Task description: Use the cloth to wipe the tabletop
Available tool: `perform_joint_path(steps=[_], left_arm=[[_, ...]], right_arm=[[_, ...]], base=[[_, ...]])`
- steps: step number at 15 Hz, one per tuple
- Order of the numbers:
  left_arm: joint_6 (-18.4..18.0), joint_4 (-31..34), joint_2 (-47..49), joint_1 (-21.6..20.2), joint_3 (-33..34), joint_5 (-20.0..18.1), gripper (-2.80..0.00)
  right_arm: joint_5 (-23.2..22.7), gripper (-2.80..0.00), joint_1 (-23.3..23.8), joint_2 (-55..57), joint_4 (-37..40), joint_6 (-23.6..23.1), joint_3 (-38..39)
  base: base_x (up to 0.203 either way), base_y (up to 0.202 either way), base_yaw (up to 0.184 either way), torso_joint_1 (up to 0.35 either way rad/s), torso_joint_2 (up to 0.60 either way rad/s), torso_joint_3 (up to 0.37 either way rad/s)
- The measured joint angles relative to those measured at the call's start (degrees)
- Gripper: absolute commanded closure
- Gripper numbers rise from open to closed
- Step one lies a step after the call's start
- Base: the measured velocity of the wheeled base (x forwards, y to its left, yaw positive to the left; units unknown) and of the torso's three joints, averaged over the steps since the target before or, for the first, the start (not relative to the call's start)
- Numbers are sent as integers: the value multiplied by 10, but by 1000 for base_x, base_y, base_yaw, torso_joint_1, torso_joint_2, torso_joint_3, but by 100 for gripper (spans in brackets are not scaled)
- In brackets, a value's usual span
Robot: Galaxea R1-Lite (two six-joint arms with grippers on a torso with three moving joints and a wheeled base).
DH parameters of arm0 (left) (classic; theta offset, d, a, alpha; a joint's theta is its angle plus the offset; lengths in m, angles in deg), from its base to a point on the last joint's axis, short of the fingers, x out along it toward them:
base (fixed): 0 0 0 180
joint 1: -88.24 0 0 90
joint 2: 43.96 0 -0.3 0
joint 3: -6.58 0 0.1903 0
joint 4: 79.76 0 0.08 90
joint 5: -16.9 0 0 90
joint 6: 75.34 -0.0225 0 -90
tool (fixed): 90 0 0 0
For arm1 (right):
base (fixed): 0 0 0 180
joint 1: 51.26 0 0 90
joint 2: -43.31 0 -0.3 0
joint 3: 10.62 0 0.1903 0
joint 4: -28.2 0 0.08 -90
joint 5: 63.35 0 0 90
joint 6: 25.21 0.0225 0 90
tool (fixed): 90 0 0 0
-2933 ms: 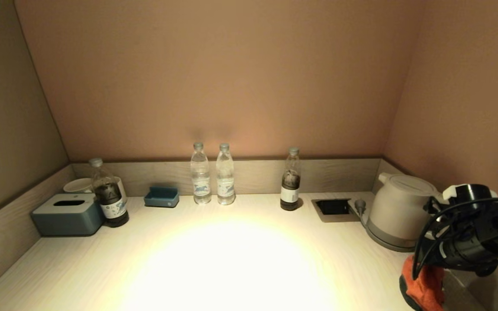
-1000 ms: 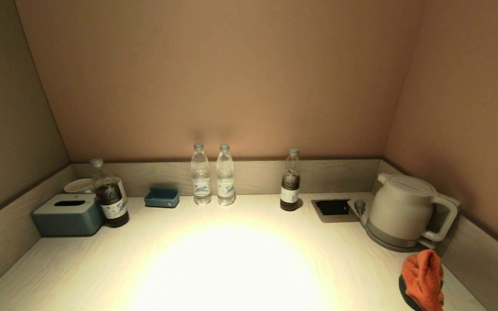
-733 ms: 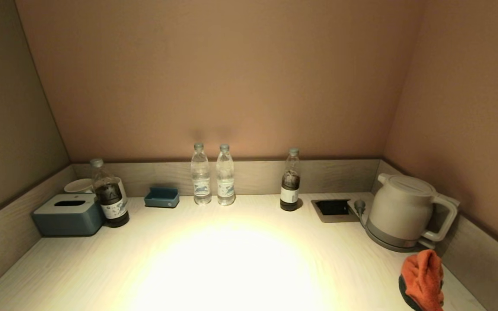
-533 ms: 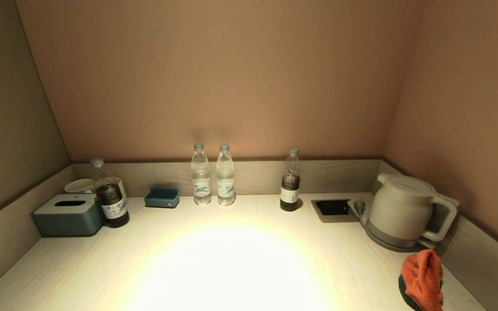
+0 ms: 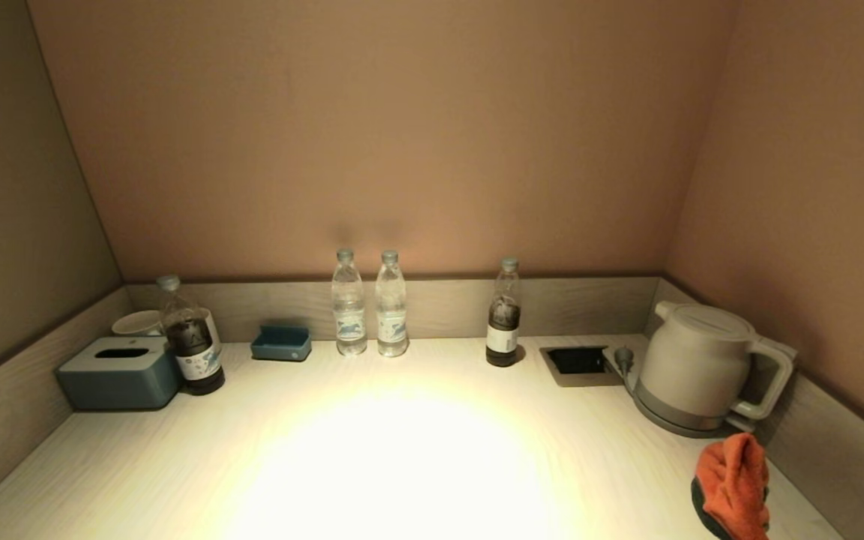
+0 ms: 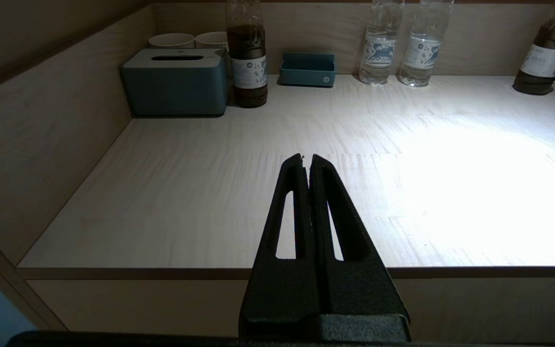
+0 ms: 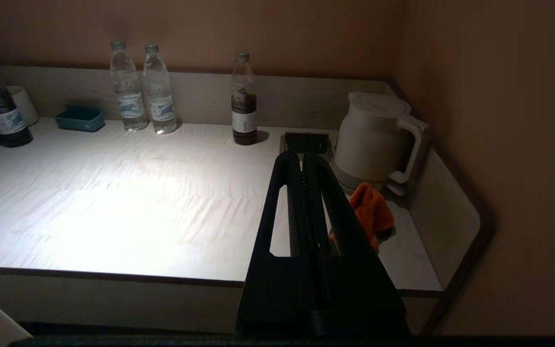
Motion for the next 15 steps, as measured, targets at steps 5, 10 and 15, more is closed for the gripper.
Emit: perform_joint_path(steps=[5,10,15], left_arm=[[0,0,0,0,0,0,0],[0,0,0,0,0,0,0],[0,0,0,0,0,0,0]], right_arm=[[4,0,0,-98,-70,4,95],[13,0,0,-119,-183,11,269],[19,0,0,-120,-317,7,426]], base=[[0,0,0,0,0,0],[0,0,0,0,0,0],[0,0,0,0,0,0]])
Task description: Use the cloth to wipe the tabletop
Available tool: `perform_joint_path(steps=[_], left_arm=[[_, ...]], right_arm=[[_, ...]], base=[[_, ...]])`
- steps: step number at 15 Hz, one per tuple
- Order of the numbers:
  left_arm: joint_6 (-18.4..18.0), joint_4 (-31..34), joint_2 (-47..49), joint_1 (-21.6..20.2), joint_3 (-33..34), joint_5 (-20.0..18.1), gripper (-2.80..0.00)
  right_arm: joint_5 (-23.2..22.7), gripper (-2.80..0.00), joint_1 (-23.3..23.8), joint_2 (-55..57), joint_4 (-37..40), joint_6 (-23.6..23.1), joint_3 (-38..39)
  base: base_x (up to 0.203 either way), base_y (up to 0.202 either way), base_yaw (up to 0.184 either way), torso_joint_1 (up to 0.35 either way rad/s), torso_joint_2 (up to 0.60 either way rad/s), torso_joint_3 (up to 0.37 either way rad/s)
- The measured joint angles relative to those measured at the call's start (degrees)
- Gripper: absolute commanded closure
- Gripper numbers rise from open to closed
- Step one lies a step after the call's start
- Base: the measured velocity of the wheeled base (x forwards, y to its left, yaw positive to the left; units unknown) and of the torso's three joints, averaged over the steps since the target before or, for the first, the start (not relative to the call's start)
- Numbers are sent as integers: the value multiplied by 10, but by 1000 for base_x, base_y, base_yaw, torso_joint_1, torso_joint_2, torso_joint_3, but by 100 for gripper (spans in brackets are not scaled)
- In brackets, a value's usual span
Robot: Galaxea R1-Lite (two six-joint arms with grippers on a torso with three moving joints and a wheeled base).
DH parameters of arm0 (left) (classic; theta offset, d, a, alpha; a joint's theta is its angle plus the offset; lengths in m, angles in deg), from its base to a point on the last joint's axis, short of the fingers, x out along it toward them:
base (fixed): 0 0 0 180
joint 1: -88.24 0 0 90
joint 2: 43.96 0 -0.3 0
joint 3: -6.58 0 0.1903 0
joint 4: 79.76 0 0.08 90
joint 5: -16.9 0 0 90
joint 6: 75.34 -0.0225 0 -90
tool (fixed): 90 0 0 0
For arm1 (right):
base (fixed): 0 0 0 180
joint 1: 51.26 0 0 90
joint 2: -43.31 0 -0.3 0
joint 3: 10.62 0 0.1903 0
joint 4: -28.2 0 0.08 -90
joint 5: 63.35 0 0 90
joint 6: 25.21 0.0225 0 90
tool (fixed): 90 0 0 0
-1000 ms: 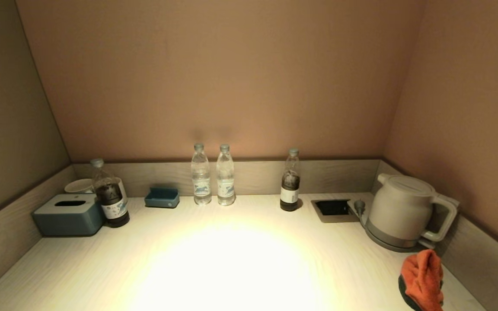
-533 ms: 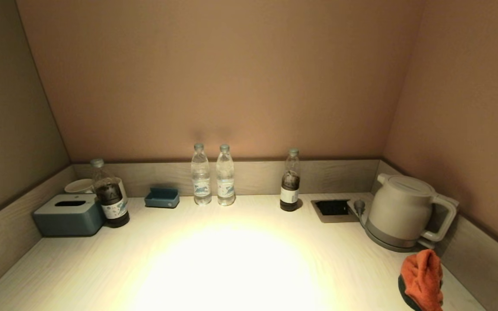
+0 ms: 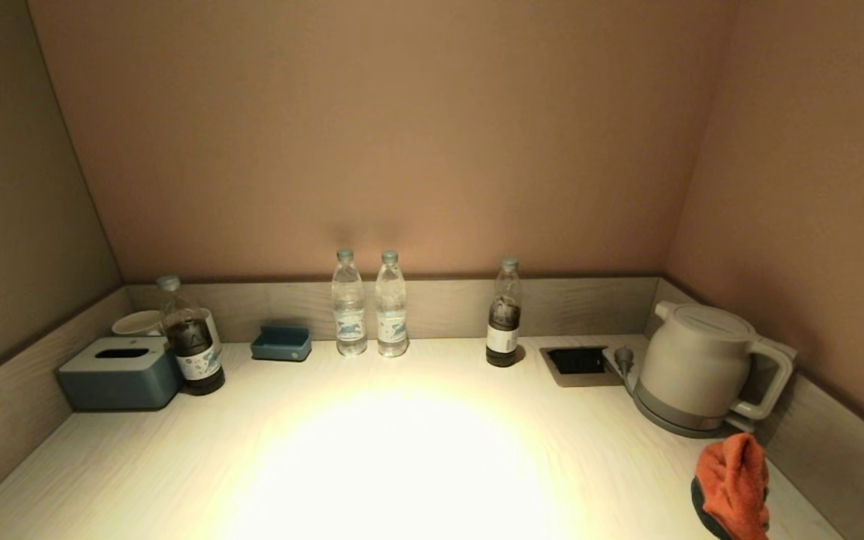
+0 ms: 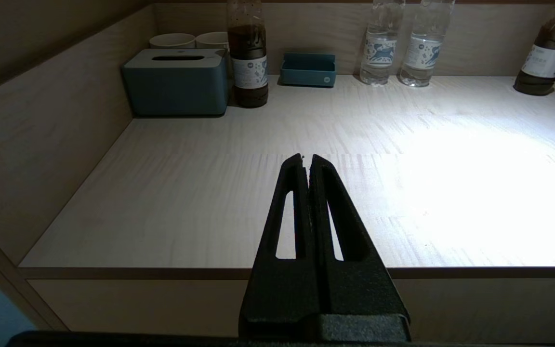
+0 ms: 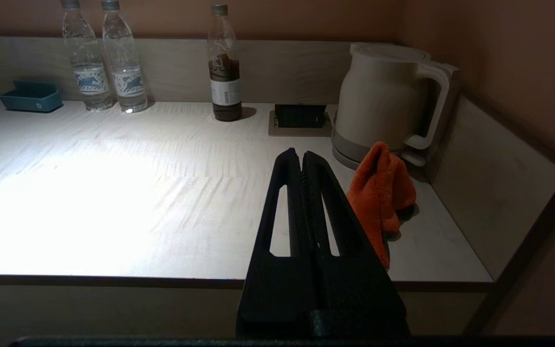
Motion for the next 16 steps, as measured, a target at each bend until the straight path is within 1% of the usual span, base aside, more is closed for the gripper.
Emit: perform_joint_path(steps=[4,6,8,11,16], left_arm=[[0,0,0,0,0,0,0],[0,0,0,0,0,0,0],[0,0,0,0,0,0,0],[0,0,0,0,0,0,0],[0,0,0,0,0,0,0]], right_arm=[[1,0,0,0,-81,-7,69],[1,0,0,0,-111,-9,84],[2,0,0,0,-126,-10,87],[14,0,0,0,-121,-10,89],[21,0,0,0,-70,-12,89]], base=[[0,0,0,0,0,0],[0,0,0,0,0,0],[0,0,0,0,0,0],[0,0,0,0,0,0],[0,0,0,0,0,0]])
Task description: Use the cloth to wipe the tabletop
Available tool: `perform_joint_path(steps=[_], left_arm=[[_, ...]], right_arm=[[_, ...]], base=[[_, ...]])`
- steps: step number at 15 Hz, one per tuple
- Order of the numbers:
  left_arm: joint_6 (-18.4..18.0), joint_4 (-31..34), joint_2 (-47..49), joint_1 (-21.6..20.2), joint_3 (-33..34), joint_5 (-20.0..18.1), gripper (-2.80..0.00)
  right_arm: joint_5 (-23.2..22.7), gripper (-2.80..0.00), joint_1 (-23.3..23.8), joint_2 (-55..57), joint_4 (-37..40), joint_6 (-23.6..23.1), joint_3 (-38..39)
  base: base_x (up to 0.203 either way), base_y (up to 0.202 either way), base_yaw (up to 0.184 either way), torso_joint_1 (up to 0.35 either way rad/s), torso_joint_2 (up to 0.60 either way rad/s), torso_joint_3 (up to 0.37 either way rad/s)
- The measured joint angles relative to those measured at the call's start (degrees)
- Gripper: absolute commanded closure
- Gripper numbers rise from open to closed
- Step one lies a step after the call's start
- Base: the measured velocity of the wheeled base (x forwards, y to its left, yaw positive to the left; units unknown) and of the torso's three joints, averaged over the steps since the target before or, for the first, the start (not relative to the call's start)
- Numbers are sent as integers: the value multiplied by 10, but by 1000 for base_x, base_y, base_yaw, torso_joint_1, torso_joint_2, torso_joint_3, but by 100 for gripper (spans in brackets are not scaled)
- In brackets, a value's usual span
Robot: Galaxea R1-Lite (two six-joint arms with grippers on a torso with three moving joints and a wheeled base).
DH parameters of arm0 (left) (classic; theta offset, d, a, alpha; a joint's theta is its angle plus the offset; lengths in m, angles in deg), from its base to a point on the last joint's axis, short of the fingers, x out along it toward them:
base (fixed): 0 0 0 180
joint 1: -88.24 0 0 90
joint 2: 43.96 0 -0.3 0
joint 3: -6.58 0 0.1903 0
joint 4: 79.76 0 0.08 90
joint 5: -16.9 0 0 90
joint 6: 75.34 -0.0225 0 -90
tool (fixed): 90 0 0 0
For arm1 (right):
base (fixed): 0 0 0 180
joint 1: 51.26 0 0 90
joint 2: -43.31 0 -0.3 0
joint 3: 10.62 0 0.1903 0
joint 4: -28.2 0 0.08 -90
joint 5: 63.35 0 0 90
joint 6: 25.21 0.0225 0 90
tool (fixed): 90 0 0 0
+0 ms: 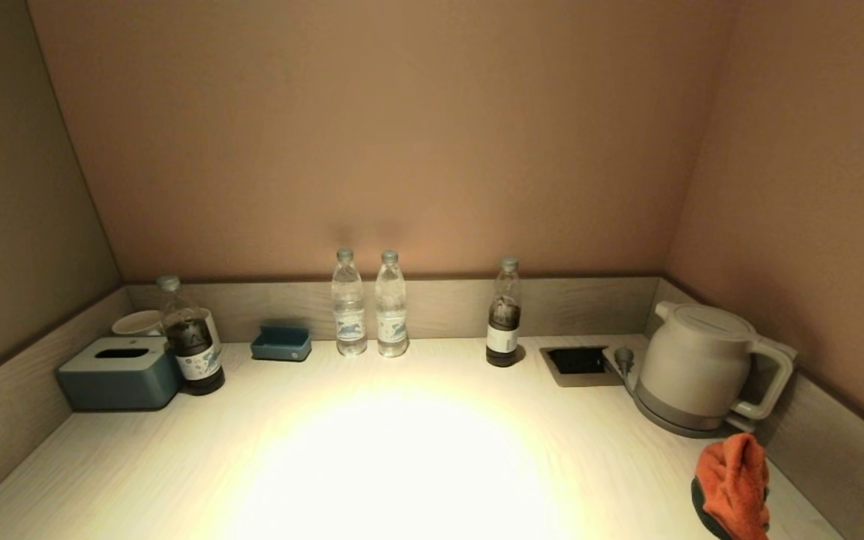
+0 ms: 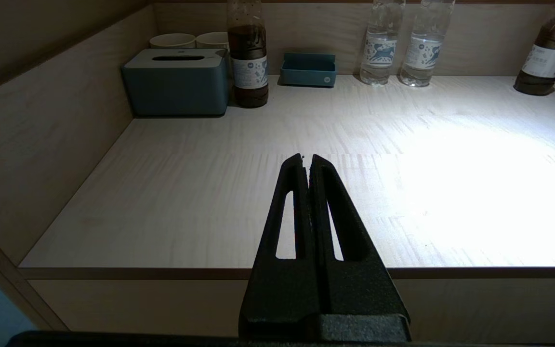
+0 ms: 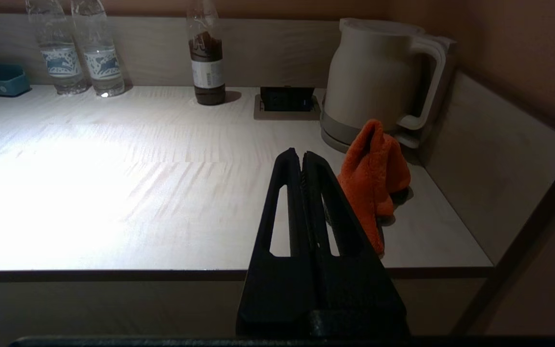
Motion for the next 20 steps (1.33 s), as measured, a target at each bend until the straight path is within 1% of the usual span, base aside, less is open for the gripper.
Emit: perform_joint_path(steps=[4,20], left_arm=[[0,0,0,0,0,0,0],[0,0,0,0,0,0,0]], right_arm=[[3,0,0,0,20,10,0],[2,0,0,0,19,8,0]], base=[[0,0,0,0,0,0],[0,0,0,0,0,0]])
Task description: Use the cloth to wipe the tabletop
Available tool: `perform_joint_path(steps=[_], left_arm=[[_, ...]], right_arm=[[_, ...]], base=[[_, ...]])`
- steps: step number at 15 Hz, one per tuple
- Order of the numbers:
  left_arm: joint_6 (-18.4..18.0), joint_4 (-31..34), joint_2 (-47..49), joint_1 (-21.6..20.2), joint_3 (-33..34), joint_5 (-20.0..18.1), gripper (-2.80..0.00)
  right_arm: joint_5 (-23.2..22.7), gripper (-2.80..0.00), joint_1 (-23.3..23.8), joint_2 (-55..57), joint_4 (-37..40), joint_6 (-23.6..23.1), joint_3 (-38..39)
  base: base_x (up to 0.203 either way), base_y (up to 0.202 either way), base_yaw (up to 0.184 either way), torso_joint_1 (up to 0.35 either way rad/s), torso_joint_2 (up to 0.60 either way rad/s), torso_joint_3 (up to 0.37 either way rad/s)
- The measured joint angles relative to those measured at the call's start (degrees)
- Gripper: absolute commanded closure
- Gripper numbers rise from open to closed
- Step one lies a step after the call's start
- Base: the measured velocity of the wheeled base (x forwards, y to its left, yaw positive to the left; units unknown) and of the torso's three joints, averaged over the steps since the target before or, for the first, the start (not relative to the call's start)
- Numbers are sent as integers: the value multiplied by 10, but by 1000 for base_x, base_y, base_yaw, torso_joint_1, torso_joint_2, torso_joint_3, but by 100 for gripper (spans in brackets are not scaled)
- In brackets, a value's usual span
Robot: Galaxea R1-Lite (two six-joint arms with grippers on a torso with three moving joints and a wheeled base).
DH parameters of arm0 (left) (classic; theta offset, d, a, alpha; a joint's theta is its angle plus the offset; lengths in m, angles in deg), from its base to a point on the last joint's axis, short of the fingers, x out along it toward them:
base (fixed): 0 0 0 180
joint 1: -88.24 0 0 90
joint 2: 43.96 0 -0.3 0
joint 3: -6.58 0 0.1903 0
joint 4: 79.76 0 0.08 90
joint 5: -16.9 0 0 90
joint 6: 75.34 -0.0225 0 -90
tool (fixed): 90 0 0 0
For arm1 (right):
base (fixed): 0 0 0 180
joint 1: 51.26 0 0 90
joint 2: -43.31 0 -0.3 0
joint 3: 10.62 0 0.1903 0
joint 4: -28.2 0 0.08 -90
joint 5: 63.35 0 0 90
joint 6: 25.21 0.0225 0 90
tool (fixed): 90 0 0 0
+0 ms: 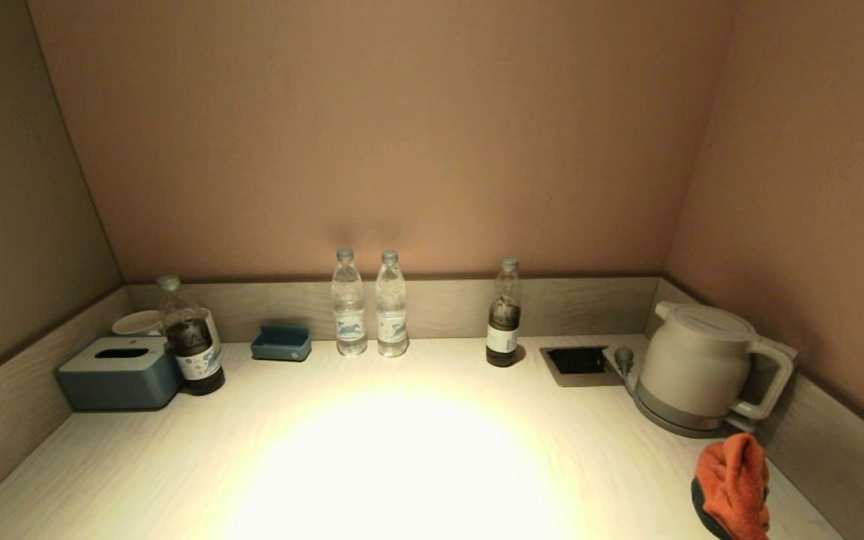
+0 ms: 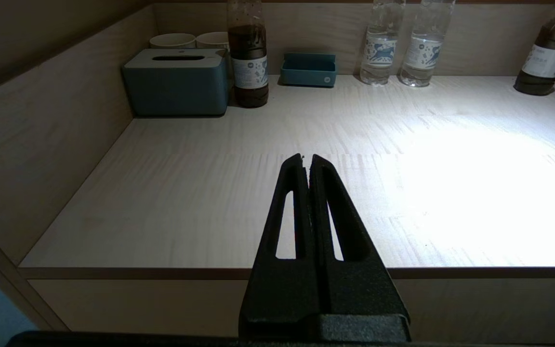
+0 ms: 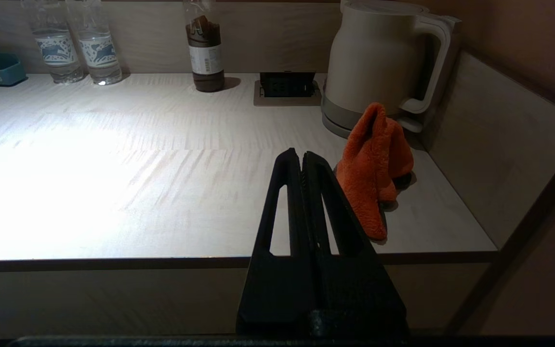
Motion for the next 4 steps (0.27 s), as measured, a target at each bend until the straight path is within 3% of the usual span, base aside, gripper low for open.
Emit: perform_joint_path(steps=[4], left_arm=[[0,0,0,0,0,0,0]], right_arm=[[0,0,0,0,0,1,0]], base=[[0,0,0,0,0,0]])
